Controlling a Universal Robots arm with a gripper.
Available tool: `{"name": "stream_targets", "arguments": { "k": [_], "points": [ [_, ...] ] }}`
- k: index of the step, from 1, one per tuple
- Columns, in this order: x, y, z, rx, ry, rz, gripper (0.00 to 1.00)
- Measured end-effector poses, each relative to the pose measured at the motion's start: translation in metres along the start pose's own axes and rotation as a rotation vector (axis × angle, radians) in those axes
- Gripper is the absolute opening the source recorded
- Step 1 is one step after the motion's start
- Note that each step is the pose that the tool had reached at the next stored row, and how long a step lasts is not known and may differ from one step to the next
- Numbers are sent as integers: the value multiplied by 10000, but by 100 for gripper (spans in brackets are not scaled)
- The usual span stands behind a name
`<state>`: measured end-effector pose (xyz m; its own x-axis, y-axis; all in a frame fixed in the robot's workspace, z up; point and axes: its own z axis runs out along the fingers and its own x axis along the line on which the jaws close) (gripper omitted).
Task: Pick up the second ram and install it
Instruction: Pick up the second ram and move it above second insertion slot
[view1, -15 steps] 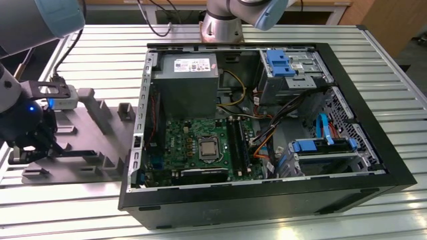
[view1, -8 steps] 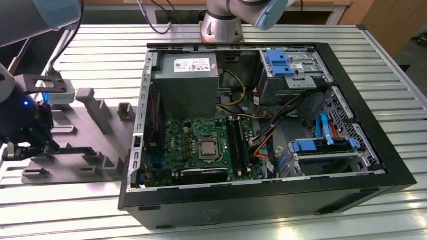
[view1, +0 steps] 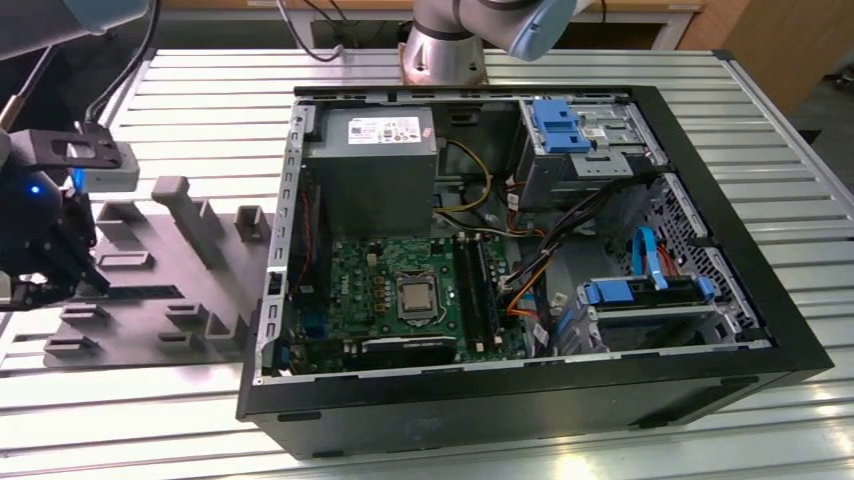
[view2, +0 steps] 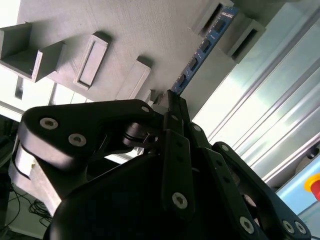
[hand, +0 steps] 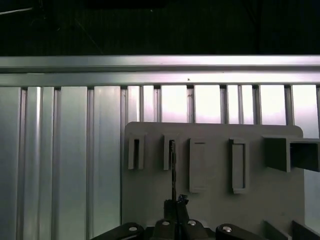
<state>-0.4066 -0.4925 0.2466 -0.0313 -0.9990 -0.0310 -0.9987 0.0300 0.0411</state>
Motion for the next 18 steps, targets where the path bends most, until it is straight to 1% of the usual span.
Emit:
{"name": "stream_targets", "arguments": {
  "k": [3,8,16,17,18],
  "points": [
    [-2,3,-76,0,0,0,11],
    [-5,8,-181,0,0,0,11],
    [-10,13,-309,0,0,0,11],
    [-11,14,-340,0,0,0,11],
    [-11,15,-354,-1,0,0,11]
  ]
}}
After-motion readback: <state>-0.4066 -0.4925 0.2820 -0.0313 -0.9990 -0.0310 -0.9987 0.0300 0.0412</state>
